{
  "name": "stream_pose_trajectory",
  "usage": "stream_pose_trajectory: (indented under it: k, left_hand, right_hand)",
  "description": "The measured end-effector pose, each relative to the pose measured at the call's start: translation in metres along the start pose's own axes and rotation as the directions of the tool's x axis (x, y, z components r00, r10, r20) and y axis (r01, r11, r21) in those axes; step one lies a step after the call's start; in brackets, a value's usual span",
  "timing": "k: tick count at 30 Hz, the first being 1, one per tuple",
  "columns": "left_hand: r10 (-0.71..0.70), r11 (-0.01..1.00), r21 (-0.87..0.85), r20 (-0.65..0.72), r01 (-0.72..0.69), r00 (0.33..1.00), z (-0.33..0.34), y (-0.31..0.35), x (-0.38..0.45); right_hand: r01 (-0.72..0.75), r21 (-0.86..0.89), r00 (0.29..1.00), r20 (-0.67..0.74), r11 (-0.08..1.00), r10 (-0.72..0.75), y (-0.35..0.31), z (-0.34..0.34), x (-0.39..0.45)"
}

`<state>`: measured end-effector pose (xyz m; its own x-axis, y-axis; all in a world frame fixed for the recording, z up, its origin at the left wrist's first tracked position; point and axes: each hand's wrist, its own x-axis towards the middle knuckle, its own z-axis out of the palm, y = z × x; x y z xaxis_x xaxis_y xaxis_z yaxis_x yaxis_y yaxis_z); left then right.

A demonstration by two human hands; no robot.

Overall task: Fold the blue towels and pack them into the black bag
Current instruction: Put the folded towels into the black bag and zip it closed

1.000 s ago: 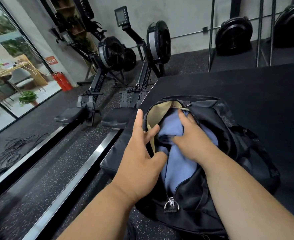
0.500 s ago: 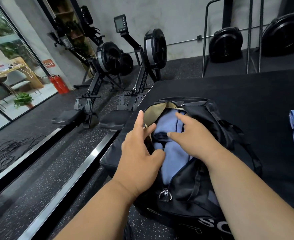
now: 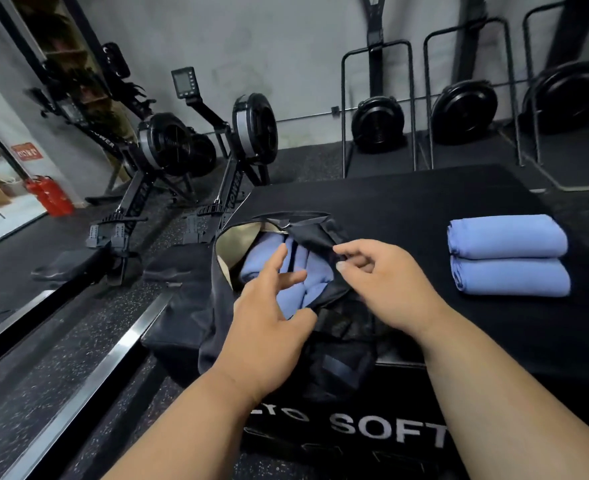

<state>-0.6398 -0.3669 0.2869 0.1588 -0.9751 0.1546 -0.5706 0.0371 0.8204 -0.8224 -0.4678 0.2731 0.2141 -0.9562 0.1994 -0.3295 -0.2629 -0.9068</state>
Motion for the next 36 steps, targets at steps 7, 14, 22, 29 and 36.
stream_pose_trajectory:
  k: [7,14,22,29,36]
  left_hand:
    - [0.005,0.999,-0.048,0.081,-0.001,0.997,0.035,0.015,0.003]
    - [0.012,1.0,-0.017,0.104,-0.011,0.995,0.07,0.02,0.019]
    - [0.035,0.998,0.046,0.163,-0.043,0.986,0.101,0.02,0.035]
    - [0.05,0.995,0.078,0.186,-0.066,0.981,0.118,0.024,0.046]
    - [0.066,0.993,0.08,0.17,-0.081,0.983,0.123,0.022,0.05]
  right_hand:
    - [-0.28,-0.329,0.886,-0.45,0.902,0.111,0.056,-0.086,0.001]
    - [-0.548,-0.407,0.789,-0.541,0.731,0.291,0.109,-0.132,0.0]
    - [-0.548,-0.083,0.689,-0.608,0.832,0.393,0.128,-0.155,0.01]
    - [-0.597,-0.121,0.665,-0.627,0.793,0.406,0.129,-0.162,0.014]
    - [-0.422,-0.046,0.723,-0.62,0.906,0.305,0.122,-0.159,0.016]
